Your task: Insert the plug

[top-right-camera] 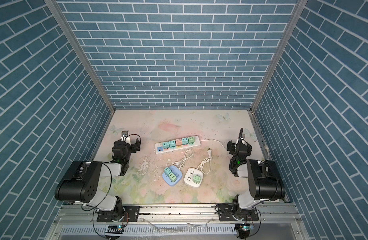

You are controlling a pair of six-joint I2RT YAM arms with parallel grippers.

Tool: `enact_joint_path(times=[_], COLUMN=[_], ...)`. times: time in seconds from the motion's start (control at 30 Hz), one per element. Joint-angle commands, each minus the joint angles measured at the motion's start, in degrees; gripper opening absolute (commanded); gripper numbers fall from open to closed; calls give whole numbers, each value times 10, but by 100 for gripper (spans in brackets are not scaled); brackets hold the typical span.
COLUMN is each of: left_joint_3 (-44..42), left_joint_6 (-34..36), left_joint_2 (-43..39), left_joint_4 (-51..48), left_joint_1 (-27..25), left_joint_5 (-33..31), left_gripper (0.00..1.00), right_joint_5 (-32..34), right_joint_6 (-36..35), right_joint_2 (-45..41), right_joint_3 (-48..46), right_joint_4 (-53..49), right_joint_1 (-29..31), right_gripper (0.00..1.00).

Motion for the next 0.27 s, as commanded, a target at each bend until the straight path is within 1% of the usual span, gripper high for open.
enact_joint_path(times=[0.0, 0.13, 0.23], left_joint_3=[-1, 0, -1], left_joint_6=[-5, -5, -5], left_joint_2=[-3, -3, -3], left_joint_4=[-11, -11, -11], left_joint_1=[3, 3, 3], left_joint_5=[-3, -4, -3], left_gripper=[100, 100, 100], right_joint_5=[-30, -62, -60], right_joint_6=[-10, -5, -6], right_joint_2=[4, 3, 1], right_joint_3=[0, 18, 11], right_joint_4=[14, -26, -11], right_joint_1=[3, -9, -10], right_gripper=[99, 99, 99])
